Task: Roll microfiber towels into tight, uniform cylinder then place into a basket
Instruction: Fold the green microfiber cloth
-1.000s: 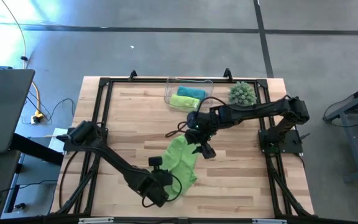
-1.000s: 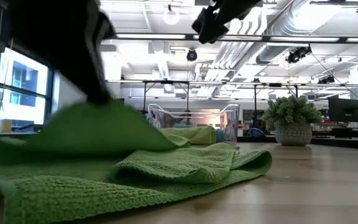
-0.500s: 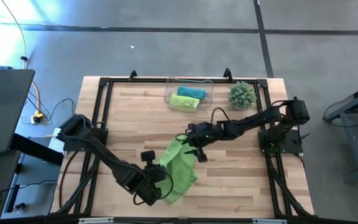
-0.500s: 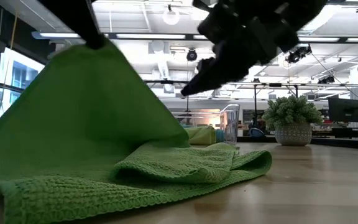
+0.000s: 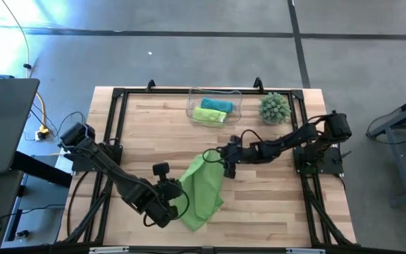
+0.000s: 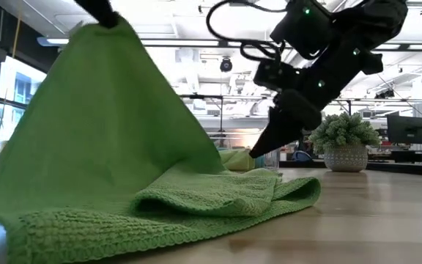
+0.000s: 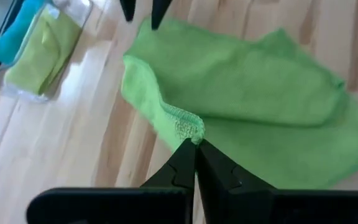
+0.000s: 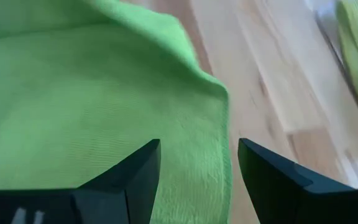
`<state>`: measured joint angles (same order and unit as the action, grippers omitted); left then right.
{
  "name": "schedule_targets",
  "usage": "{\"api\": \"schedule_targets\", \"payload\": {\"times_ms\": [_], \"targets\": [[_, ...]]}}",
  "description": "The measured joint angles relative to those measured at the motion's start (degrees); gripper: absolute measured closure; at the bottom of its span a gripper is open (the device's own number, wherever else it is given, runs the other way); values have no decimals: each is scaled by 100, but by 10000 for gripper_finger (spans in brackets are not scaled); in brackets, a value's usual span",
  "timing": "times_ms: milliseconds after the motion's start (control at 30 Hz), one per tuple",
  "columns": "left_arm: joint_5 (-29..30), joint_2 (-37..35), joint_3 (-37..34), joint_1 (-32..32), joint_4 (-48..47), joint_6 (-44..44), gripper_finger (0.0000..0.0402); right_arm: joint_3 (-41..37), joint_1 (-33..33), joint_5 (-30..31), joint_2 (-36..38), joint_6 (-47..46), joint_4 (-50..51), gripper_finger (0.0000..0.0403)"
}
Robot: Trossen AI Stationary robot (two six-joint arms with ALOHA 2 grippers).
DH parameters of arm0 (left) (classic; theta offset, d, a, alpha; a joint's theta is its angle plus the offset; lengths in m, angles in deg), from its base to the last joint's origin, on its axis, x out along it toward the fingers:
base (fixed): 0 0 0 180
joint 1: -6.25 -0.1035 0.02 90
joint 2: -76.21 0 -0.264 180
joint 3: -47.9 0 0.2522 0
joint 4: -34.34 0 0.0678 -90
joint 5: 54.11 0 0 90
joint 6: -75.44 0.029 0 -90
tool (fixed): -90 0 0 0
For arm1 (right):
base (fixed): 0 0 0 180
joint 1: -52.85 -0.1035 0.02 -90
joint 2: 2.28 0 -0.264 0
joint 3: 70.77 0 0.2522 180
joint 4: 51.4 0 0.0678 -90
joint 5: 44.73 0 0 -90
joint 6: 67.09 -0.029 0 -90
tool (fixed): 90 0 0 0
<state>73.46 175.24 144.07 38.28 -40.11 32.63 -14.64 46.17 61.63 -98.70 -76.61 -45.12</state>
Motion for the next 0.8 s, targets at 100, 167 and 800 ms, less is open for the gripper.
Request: {"api": "schedule_targets", "payload": {"times_ms": [100,167,800], "targets": [[76,-17,11,0,-4,-44,401,4,102,10,-11,-620,180,195],[82,-20,2,0,-25,-28,401,9,182,9,-11,-1079,301,195],[84,-27,8,0,-285,-9,401,34,148,-116,-560,-1792,592,275]]}}
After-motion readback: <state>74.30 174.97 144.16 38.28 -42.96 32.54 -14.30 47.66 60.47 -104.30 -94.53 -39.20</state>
